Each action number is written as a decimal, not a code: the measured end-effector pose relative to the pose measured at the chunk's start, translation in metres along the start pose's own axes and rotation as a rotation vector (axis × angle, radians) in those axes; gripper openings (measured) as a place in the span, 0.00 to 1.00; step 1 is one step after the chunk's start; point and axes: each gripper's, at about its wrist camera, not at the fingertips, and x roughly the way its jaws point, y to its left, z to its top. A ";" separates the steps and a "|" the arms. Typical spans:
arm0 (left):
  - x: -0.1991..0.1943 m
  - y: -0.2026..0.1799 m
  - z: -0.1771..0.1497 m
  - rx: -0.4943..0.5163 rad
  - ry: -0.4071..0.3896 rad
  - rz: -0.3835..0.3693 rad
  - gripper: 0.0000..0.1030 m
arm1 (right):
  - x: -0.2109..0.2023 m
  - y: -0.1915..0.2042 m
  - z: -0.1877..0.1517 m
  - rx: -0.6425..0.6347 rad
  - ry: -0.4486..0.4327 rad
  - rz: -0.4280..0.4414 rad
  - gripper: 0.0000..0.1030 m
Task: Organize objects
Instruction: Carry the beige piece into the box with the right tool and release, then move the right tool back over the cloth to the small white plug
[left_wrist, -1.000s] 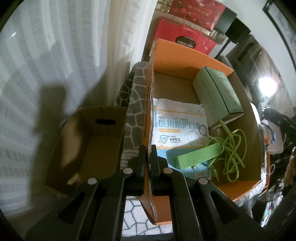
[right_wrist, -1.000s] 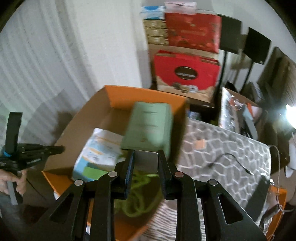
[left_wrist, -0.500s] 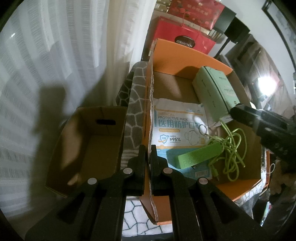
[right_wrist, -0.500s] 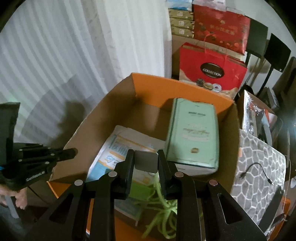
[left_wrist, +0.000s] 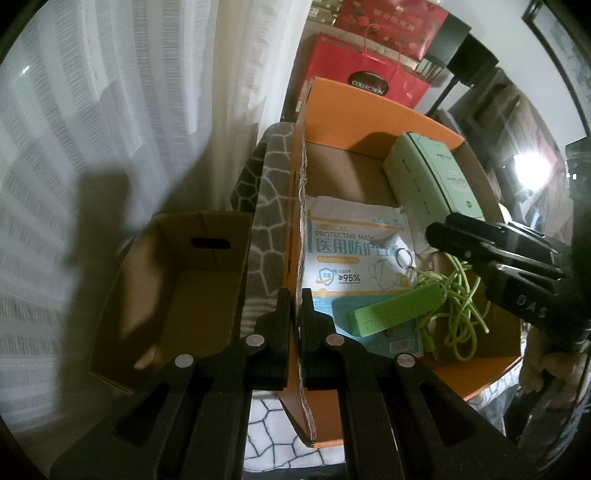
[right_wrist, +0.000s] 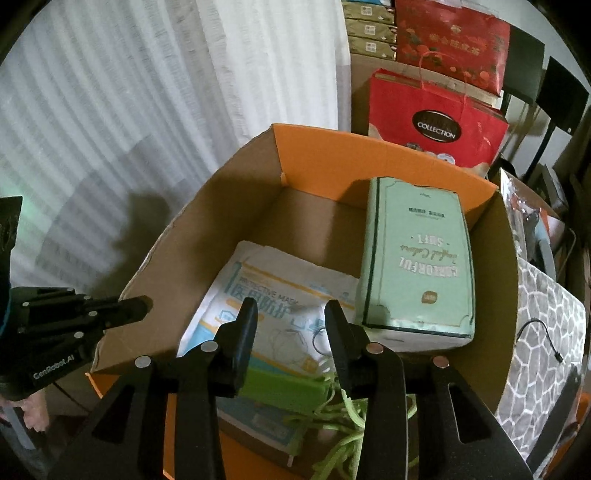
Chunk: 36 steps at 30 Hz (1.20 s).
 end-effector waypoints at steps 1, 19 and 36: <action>0.000 0.000 0.000 0.000 0.000 0.000 0.04 | -0.002 -0.001 0.000 0.001 -0.004 0.000 0.38; 0.000 0.000 0.000 0.001 0.000 -0.002 0.04 | -0.057 -0.050 0.001 0.044 -0.082 -0.070 0.38; -0.001 -0.005 0.001 -0.002 -0.001 0.002 0.04 | -0.085 -0.152 -0.022 0.196 -0.106 -0.195 0.50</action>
